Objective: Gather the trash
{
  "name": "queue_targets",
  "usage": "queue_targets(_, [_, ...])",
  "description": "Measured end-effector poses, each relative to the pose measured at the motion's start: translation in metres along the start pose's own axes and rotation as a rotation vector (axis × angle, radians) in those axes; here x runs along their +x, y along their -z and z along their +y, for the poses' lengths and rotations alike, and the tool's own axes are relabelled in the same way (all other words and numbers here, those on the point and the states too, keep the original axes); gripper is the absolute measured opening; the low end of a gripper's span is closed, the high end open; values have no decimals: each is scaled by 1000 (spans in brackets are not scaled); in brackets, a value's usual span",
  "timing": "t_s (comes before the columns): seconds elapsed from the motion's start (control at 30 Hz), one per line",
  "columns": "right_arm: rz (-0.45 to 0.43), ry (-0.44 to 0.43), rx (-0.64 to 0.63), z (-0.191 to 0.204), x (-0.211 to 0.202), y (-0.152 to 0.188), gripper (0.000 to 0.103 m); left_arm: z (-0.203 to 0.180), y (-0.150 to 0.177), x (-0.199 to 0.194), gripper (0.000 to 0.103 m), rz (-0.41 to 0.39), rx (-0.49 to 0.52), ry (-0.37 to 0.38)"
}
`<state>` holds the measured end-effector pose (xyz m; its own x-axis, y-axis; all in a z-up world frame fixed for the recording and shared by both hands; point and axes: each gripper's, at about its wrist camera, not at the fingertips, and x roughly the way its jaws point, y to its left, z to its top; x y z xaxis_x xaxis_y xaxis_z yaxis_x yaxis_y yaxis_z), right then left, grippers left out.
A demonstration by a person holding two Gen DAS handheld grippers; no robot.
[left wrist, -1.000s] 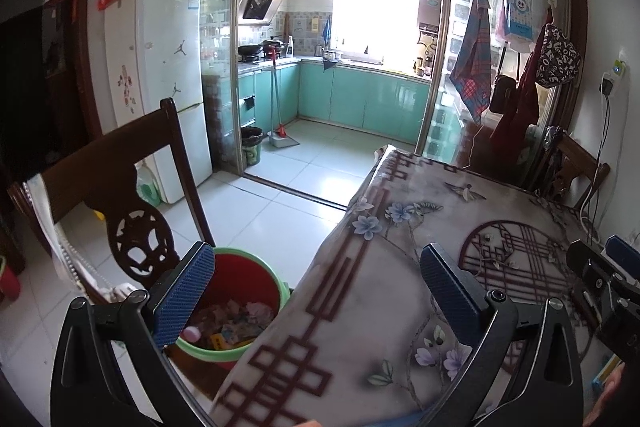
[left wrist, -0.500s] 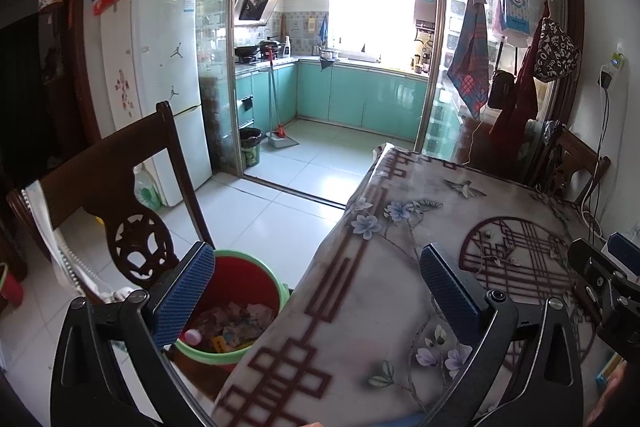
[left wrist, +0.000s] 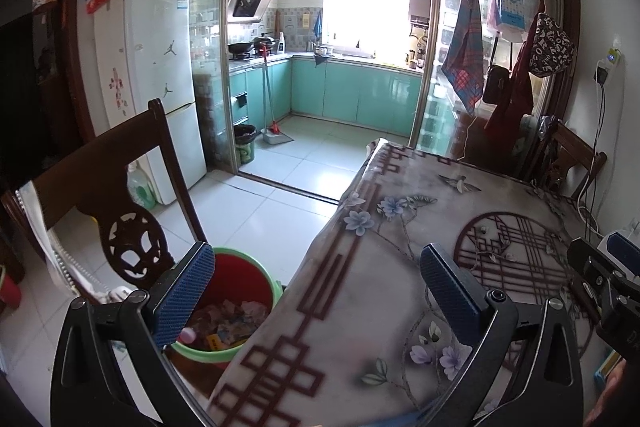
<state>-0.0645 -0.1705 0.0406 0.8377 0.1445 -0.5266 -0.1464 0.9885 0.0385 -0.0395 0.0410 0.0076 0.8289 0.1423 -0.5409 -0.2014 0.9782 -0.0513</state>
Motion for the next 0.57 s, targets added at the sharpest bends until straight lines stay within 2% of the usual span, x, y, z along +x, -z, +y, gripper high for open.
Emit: queue_targets(0.57, [11,8,4,-2,0,3,88,-6,7,3,103,38,16,17])
